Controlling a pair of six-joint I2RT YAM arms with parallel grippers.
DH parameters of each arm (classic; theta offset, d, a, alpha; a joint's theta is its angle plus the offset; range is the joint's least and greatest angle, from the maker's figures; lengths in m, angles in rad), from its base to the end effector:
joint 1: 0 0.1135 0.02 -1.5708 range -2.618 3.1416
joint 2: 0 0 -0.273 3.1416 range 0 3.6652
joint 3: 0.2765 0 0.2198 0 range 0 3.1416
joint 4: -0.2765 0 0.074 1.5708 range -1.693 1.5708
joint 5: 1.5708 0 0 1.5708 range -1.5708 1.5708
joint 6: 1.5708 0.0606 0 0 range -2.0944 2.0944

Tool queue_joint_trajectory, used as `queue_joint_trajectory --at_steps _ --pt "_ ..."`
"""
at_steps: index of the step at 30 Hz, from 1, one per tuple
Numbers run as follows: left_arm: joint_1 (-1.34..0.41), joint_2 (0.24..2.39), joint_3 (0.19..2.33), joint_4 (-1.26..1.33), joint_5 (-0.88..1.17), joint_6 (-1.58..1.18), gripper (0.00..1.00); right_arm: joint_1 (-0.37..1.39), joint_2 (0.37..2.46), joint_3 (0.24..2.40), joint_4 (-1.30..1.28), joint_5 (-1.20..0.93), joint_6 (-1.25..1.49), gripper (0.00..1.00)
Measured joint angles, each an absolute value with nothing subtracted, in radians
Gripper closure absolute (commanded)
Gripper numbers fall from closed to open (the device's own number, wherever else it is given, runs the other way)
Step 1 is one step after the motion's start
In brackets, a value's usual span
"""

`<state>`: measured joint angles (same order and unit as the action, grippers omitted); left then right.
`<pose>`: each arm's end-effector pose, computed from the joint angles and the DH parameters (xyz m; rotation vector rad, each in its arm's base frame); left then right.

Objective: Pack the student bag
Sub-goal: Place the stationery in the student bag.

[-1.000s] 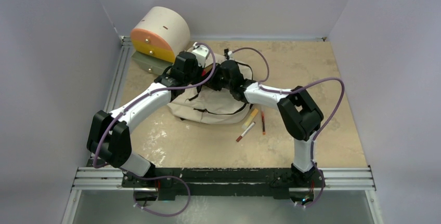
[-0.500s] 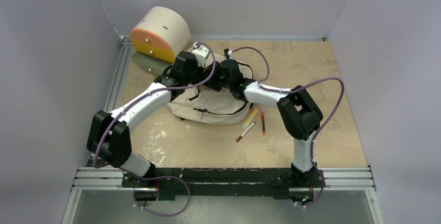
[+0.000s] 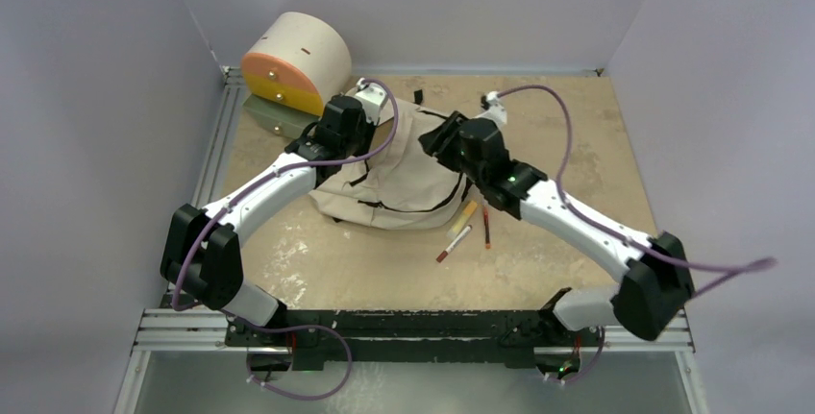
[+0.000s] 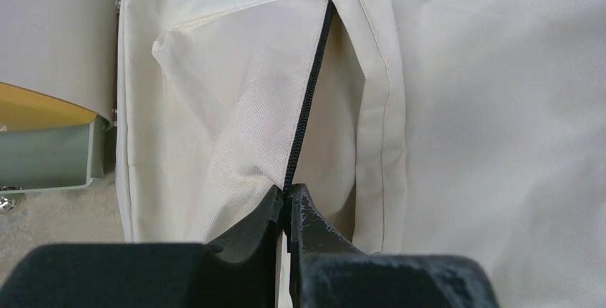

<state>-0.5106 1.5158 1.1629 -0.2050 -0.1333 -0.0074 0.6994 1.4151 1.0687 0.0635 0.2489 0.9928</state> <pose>0.2987 -0.1581 0.2983 0.4531 2.0788 -0.1649 0.2578 0.1974 0.3308 0.4651 1.8977 0.9320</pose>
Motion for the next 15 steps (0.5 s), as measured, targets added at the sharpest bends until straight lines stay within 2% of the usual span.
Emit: queue_joint_trajectory --at_steps 6,15 --pt "-0.511 1.516 1.163 -0.207 -0.134 -0.008 1.0 0.682 1.223 1.0 -0.176 0.448 0.995 0.47" --pt "-0.511 1.516 1.163 -0.208 -0.134 -0.007 1.0 0.61 1.274 0.91 -0.453 0.482 1.001 0.47"
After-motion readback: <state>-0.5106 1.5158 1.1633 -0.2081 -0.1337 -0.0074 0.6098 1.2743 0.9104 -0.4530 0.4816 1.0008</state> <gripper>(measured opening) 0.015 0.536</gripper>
